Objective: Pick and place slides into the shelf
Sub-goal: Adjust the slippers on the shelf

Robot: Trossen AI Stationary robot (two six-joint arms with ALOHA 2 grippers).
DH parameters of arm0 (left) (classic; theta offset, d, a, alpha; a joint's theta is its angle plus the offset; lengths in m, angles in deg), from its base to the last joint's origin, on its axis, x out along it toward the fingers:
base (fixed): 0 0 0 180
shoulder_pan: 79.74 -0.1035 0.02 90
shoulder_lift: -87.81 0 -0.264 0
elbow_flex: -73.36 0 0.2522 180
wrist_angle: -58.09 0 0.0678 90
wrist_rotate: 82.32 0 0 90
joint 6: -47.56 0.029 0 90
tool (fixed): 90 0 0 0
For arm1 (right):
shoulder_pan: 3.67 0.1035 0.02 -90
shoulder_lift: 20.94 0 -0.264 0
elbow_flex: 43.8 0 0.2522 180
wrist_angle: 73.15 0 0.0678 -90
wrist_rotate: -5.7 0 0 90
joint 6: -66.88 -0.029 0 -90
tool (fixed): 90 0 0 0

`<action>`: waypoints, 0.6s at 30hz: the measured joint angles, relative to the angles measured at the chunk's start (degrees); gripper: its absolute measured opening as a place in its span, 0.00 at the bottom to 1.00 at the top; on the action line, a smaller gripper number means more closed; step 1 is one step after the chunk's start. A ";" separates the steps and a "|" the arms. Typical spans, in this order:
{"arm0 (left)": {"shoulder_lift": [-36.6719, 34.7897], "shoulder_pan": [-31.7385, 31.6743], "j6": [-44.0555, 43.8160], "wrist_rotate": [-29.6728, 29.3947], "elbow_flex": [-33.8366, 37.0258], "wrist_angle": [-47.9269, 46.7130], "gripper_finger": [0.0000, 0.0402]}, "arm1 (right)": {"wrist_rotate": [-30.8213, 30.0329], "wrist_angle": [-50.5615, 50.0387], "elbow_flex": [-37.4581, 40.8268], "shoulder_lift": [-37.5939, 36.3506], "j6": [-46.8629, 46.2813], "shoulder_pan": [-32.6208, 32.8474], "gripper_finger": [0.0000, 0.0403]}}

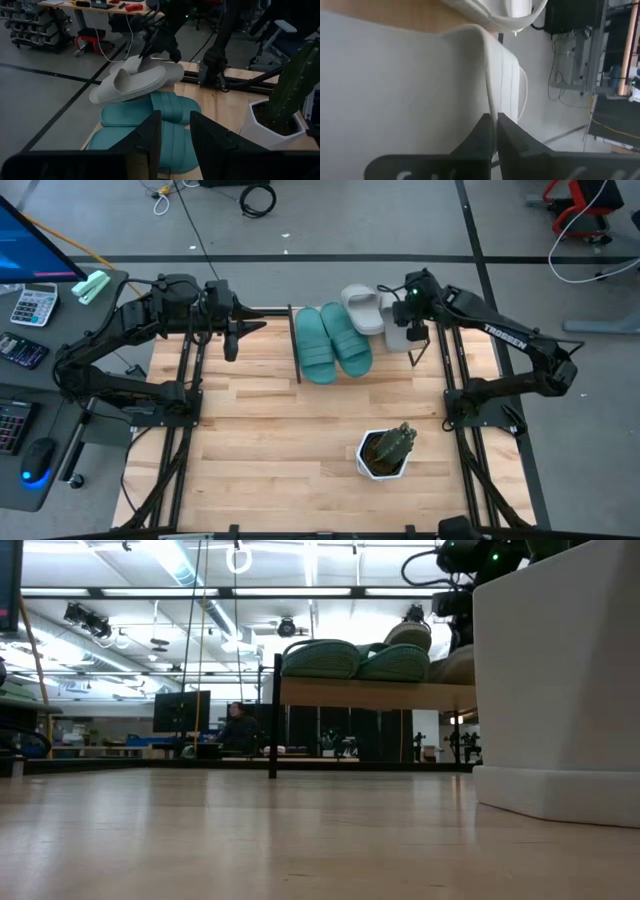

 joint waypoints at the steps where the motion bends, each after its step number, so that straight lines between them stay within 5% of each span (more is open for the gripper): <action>1: -0.01 0.00 -0.06 -0.02 0.00 0.00 0.27 | 0.77 -0.02 0.00 -0.29 0.17 -0.43 0.02; 7: -0.01 0.00 -0.45 -0.02 0.00 0.00 0.27 | 2.58 -0.14 0.00 -0.36 2.45 -3.88 0.03; 18: -0.02 0.00 -1.55 0.00 0.00 0.02 0.27 | 3.13 -3.47 0.00 -0.49 3.27 -5.17 0.25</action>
